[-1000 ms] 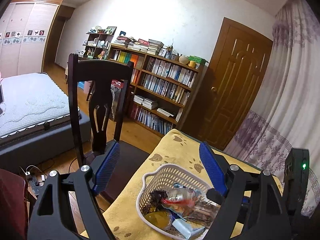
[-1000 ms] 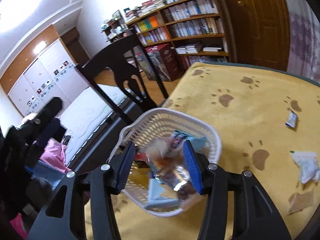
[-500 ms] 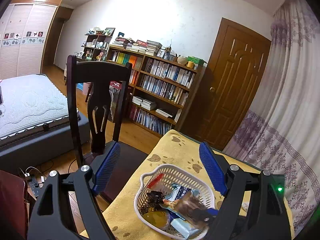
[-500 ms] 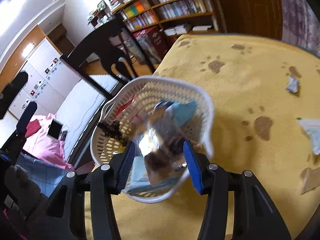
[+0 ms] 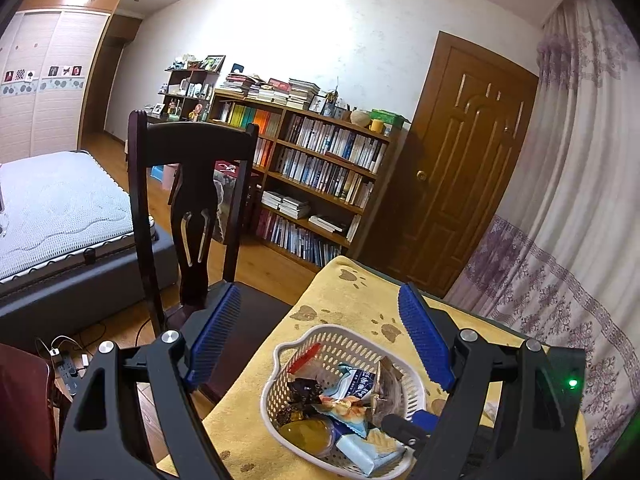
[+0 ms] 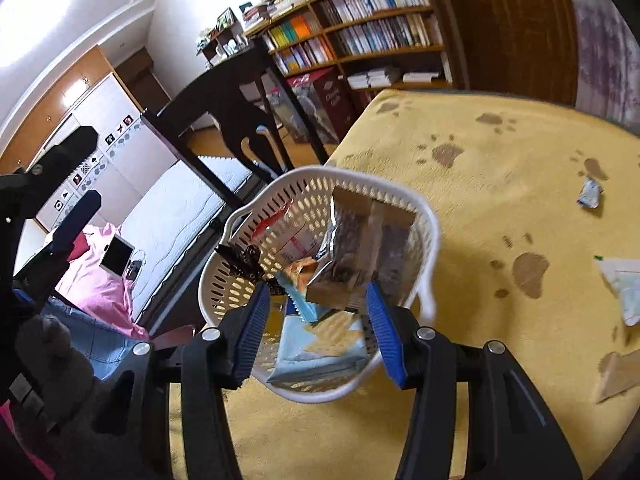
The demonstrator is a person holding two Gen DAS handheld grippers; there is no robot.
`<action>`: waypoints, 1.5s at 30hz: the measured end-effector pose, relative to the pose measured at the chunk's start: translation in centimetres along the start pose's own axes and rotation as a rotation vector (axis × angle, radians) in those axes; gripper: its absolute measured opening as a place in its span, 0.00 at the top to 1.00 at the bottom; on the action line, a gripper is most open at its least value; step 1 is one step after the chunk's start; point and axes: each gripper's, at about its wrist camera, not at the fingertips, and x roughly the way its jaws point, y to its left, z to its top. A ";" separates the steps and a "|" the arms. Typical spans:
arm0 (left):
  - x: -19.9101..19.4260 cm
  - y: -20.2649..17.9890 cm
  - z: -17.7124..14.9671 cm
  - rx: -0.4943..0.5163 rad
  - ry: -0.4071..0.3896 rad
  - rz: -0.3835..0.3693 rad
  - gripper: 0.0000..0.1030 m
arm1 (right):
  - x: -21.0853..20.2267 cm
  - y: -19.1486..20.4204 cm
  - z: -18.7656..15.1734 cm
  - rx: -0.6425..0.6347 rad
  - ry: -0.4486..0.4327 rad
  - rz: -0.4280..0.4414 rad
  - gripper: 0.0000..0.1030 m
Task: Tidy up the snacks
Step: 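Move the right gripper back to the table and grasp the brown-red snack bag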
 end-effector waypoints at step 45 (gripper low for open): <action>0.9 -9.3 -4.4 0.220 0.074 -0.123 0.03 | -16.7 -25.0 -4.1 0.141 -0.169 -0.651 0.34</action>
